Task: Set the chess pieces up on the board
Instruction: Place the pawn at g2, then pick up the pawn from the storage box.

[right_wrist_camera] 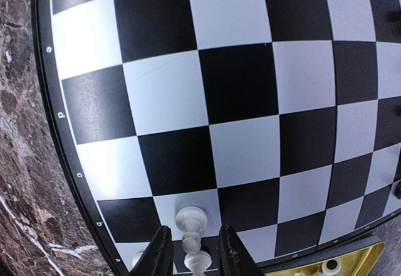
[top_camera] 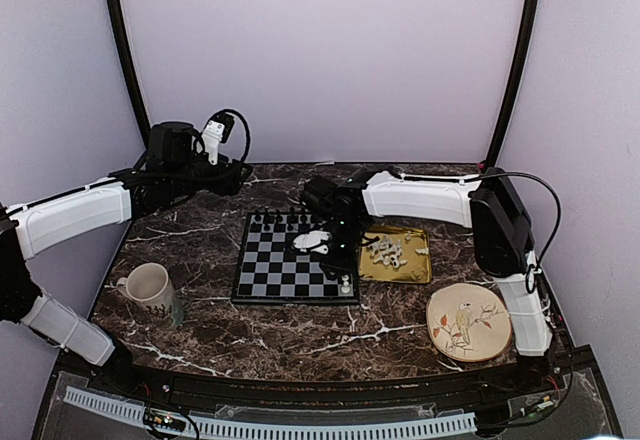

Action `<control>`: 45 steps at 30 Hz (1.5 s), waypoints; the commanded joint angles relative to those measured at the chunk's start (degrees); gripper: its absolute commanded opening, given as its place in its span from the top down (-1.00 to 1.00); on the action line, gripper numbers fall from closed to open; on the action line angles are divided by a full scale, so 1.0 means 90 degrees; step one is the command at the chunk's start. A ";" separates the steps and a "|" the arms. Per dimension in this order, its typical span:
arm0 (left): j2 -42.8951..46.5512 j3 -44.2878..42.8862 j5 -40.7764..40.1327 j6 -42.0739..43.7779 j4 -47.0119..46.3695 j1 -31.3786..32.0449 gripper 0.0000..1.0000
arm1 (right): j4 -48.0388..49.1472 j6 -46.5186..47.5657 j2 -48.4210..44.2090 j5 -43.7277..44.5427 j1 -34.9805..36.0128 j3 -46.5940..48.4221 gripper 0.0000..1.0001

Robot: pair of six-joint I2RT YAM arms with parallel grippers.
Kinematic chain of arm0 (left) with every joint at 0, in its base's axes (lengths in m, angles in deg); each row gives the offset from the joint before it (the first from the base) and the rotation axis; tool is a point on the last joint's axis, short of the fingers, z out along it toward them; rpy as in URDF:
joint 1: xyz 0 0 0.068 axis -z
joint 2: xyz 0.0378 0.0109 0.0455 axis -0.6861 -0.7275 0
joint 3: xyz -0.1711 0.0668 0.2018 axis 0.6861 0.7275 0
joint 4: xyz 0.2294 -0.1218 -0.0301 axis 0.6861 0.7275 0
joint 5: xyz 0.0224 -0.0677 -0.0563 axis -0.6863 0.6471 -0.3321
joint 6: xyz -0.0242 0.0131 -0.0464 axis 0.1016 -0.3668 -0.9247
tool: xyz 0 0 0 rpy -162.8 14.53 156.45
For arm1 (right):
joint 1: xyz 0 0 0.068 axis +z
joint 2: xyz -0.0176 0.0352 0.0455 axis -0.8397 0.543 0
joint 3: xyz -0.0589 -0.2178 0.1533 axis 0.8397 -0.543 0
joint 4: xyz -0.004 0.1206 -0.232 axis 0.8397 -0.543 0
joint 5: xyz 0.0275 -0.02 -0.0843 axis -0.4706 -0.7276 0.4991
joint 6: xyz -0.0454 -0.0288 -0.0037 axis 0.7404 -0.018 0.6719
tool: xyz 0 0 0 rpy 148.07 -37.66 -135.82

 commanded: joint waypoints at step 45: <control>-0.1542 -0.1078 0.2073 0.0147 0.1180 0.0402 -0.27 | 0.1818 -0.0367 -0.1180 -0.0567 -0.3041 -0.2409 0.56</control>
